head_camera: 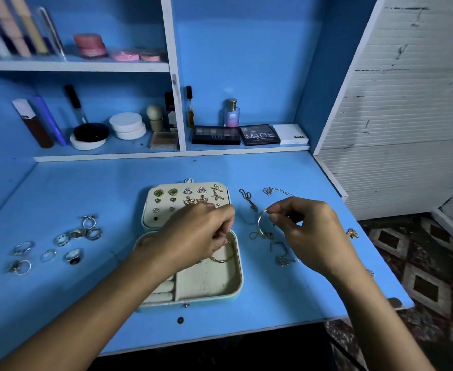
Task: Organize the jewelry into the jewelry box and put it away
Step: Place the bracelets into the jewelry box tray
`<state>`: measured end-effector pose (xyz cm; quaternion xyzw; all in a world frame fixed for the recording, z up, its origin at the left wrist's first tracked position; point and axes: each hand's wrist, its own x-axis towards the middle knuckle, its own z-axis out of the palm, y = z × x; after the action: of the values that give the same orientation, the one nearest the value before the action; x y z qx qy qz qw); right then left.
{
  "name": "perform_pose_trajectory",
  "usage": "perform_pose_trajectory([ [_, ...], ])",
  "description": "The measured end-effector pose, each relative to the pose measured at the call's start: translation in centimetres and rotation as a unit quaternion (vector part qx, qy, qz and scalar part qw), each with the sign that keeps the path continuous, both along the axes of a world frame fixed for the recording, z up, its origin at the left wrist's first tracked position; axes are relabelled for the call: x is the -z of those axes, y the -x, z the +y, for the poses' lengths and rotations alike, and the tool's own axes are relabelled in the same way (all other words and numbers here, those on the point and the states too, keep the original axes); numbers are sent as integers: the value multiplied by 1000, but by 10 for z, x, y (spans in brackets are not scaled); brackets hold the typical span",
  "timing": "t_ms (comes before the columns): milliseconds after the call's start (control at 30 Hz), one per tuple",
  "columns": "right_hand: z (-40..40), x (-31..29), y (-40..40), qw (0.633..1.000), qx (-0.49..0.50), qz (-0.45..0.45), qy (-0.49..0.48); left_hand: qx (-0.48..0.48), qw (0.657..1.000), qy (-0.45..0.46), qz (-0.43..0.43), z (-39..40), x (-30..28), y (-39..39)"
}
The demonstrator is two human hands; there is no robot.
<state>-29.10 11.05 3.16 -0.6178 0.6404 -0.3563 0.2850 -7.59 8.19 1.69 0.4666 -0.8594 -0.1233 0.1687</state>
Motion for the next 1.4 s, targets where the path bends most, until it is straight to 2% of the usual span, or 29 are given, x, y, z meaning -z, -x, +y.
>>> perform_pose_trajectory([
  [167, 2, 1, -5, 1000, -17, 4, -16, 31, 996, 84, -4, 2, 5, -1],
  [333, 2, 3, -11, 999, -33, 18, -27, 23, 993, 114, 13, -4, 6, -1],
  [567, 3, -1, -26, 997, -65, 40, -14, 14, 997, 28, 70, -9, 7, -14],
  [833, -2, 0, -56, 985, -103, 140, 2, -31, 990, -11, 140, -4, -9, -31],
  [1033, -2, -1, -71, 961, -115, 251, -7, 32, 996, -13, 82, 1, -8, -37],
  [1400, 2, -2, -77, 946, -104, 305, 30, 58, 997, -56, 0, 3, 0, -29],
])
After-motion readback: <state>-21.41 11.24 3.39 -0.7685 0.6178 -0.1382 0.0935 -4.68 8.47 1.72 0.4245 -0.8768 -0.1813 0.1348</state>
